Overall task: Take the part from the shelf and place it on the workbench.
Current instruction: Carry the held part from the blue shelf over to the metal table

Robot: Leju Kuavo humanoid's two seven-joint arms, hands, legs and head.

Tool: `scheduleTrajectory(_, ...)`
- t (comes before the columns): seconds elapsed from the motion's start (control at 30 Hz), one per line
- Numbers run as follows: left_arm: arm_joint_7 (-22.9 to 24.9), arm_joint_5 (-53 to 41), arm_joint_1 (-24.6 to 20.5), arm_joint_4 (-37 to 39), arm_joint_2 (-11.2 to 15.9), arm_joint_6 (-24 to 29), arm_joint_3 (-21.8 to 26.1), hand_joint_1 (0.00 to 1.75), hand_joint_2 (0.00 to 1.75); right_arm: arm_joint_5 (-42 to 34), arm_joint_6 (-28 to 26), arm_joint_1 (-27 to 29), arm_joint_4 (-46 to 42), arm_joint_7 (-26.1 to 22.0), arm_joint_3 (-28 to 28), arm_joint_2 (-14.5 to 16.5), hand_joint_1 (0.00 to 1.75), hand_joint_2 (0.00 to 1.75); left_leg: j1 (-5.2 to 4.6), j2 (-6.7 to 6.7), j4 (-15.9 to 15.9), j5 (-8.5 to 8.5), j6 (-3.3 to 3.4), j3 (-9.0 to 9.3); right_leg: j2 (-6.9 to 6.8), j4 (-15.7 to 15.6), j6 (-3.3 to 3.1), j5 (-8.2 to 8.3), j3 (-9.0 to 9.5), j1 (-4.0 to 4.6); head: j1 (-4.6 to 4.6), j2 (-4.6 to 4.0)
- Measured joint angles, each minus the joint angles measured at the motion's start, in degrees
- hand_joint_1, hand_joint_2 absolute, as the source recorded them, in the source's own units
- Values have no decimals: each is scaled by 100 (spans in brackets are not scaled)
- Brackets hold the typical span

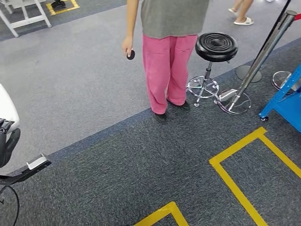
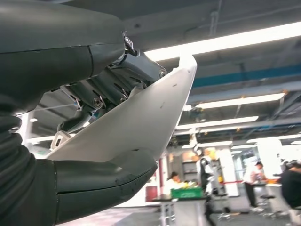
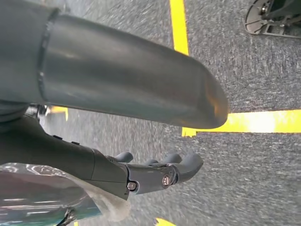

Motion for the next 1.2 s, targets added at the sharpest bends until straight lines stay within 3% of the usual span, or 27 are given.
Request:
scheduleTrajectory(0.03,0,0,0,9,-1,0,-18,175,175,1,-1,1,-7,1,-1,0,0,0,2,17,-126,119,6,70,-82,0,1,-13,12,8,1,0)
scheduleTrajectory(0.07,0,0,-2,15,1,1,-29,175,175,3,-1,0,-19,1,-2,0,0,0,-2,61,-460,314,22,247,-160,0,6,-31,33,14,0,0)
scheduleTrajectory(0.13,0,0,-20,19,9,3,-39,175,175,7,-1,-4,-43,2,-8,-1,0,0,-54,292,-1217,579,74,647,-291,-1,33,-71,76,32,0,0)
scheduleTrajectory(0.2,-2,-1,-50,25,14,7,-45,175,175,10,0,-6,-61,8,-14,-5,0,0,-124,439,-1556,604,134,806,-416,-7,82,-105,101,54,4,0)
scheduleTrajectory(0.27,-2,-3,-63,32,26,18,-48,175,175,15,0,-10,-89,18,-18,-10,0,0,-147,341,-1597,607,195,799,-523,-19,140,-136,133,53,8,1)
scheduleTrajectory(0.3,0,-9,-64,34,37,30,-46,175,175,21,-1,-13,-104,22,-20,-13,0,0,-137,281,-1624,617,226,809,-467,2,169,-173,133,43,8,1)
scheduleTrajectory(0.37,10,-28,-92,38,48,56,-45,175,175,38,-2,-19,-136,25,-23,-20,0,0,-104,167,-1673,644,294,836,-143,351,208,-384,-29,24,23,1)
scheduleTrajectory(0.43,18,-46,-118,44,31,81,-56,175,175,51,-2,-7,-162,30,-25,-22,0,0,-93,42,-1679,648,330,837,138,1141,214,-718,-446,18,40,0)
scheduleTrajectory(0.47,18,-50,-118,50,16,90,-65,175,175,54,-2,3,-170,34,-25,-23,0,0,-94,-30,-1678,646,335,839,173,1499,218,-816,-655,18,47,0)
scheduleTrajectory(0.5,18,-54,-117,58,3,97,-73,175,175,56,-2,15,-172,40,-25,-24,0,0,-93,-108,-1677,646,335,843,182,1682,222,-803,-790,18,45,0)
scheduleTrajectory(0.53,18,-58,-119,66,-9,102,-76,175,175,59,-2,25,-172,44,-24,-26,0,0,-89,-191,-1675,644,333,851,190,1623,223,-664,-814,16,46,0)
scheduleTrajectory(0.57,18,-61,-122,74,-19,106,-79,175,175,61,-2,32,-173,48,-24,-28,0,0,-81,-274,-1673,641,327,862,224,1331,223,-427,-724,7,47,0)
scheduleTrajectory(0.63,18,-68,-135,82,-31,115,-79,175,175,68,-1,38,-177,49,-26,-33,0,0,-71,-427,-1647,623,291,865,475,508,229,-9,-398,-36,48,0)
scheduleTrajectory(0.7,18,-73,-151,85,-36,127,-79,175,175,72,-1,35,-186,49,-31,-35,0,0,-61,-570,-1623,625,228,828,666,85,215,95,-184,-59,48,0)
scheduleTrajectory(0.77,19,-76,-158,91,-33,136,-77,175,175,69,-1,31,-196,49,-38,-35,0,0,-38,-716,-1626,654,161,787,574,50,167,79,-131,-45,46,0)
scheduleTrajectory(0.8,19,-76,-154,94,-29,139,-74,175,175,69,-1,27,-203,49,-42,-35,0,0,-35,-707,-1606,645,136,771,497,37,135,86,-120,-46,45,0)
scheduleTrajectory(0.87,20,-76,-169,100,-21,143,-70,175,175,74,-1,29,-213,49,-50,-41,0,0,-47,-452,-1327,475,93,648,345,6,71,94,-94,-55,16,0)
scheduleTrajectory(0.93,20,-77,-193,111,-39,148,-81,175,175,75,-2,41,-216,50,-56,-50,0,0,-39,-112,-608,120,49,321,182,0,25,80,-83,-30,-8,0)
scheduleTrajectory(1.0,20,-80,-199,138,-73,156,-109,175,175,76,-2,60,-220,67,-58,-57,0,0,-16,-7,-26,-69,27,42,7,1,7,58,-75,-4,-8,0)
scheduleTrajectory(1.03,20,-82,-199,152,-85,161,-123,175,175,78,-2,66,-224,80,-60,-60,0,0,-12,9,-33,0,29,46,-75,1,6,45,-65,4,-8,0)
scheduleTrajectory(1.07,20,-83,-200,163,-93,164,-133,175,175,83,-2,69,-229,92,-61,-62,0,0,-15,40,-272,167,41,168,-153,1,10,28,-46,10,-8,0)
scheduleTrajectory(1.13,20,-85,-213,176,-96,174,-145,175,175,93,-2,71,-243,107,-65,-65,0,0,-61,275,-1050,514,93,570,-296,1,29,-13,5,28,-6,0)
scheduleTrajectory(1.2,20,-85,-244,184,-98,189,-151,175,175,104,-2,69,-259,117,-73,-69,0,0,-137,494,-1521,613,162,794,-422,4,72,-51,32,55,-3,0)
